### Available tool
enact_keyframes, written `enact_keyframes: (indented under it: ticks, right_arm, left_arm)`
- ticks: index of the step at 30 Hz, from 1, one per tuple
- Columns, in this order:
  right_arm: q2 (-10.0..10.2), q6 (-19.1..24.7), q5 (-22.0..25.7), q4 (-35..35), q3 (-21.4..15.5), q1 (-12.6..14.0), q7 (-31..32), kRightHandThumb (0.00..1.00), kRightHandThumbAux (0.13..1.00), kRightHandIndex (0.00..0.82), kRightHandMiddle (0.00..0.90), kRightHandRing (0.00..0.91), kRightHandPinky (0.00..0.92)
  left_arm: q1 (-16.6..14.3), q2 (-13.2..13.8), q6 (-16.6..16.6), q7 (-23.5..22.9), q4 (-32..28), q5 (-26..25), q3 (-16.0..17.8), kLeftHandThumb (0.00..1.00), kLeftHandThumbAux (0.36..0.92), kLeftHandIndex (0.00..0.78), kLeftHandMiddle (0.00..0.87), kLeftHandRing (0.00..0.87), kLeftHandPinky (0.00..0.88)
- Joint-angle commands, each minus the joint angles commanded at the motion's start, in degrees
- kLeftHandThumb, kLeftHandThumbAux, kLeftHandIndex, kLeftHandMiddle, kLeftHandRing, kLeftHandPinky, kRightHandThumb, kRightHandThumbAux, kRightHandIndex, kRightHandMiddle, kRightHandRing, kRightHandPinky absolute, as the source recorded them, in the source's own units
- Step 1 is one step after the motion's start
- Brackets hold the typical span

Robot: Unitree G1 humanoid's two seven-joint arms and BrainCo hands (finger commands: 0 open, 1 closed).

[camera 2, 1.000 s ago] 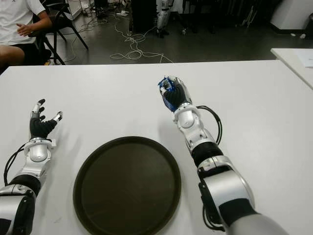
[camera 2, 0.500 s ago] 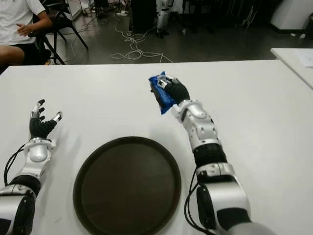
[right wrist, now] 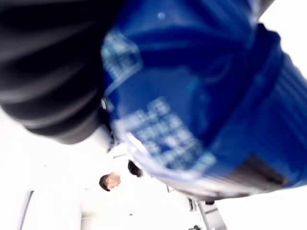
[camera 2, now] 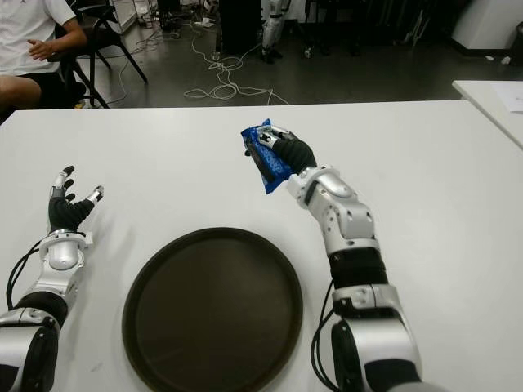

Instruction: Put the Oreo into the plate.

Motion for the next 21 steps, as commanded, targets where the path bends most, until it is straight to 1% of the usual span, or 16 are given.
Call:
enact_keyframes:
  ticks: [3, 8, 11, 15, 21]
  right_arm:
    - [0.0, 1.7, 0.8, -3.6, 0.5, 1.2, 0.9, 0.707, 0.721, 0.437, 0.798, 0.808, 0.821]
    - [-0.4, 5.4, 3.7, -10.4, 1.6, 3.2, 3.5, 0.709, 0.719, 0.438, 0.806, 0.815, 0.824]
    - [-0.5, 6.3, 4.4, -12.0, 1.8, 3.7, 4.0, 0.709, 0.719, 0.439, 0.808, 0.816, 0.823]
    - [-1.4, 7.3, 5.9, -14.8, 2.7, 4.6, 6.3, 0.712, 0.718, 0.439, 0.809, 0.816, 0.822]
    - [-2.3, 8.4, 6.7, -17.2, 3.9, 5.3, 7.8, 0.713, 0.716, 0.44, 0.802, 0.812, 0.816]
  left_arm:
    - [0.1, 0.0, -0.1, 0.1, 0.0, 0.1, -0.1, 0.0, 0.756, 0.043, 0.063, 0.043, 0.033]
    - [-0.1, 0.0, 0.2, 0.1, 0.0, 0.0, 0.0, 0.0, 0.761, 0.046, 0.063, 0.045, 0.028]
    - [-0.1, 0.0, 0.2, 0.2, 0.0, 0.1, -0.1, 0.0, 0.766, 0.045, 0.058, 0.039, 0.017]
    - [-0.1, 0.0, 0.1, 0.3, 0.0, 0.2, -0.2, 0.0, 0.768, 0.043, 0.053, 0.035, 0.017]
    - [-0.1, 0.1, 0.2, -0.1, 0.0, 0.1, -0.2, 0.0, 0.753, 0.04, 0.042, 0.025, 0.009]
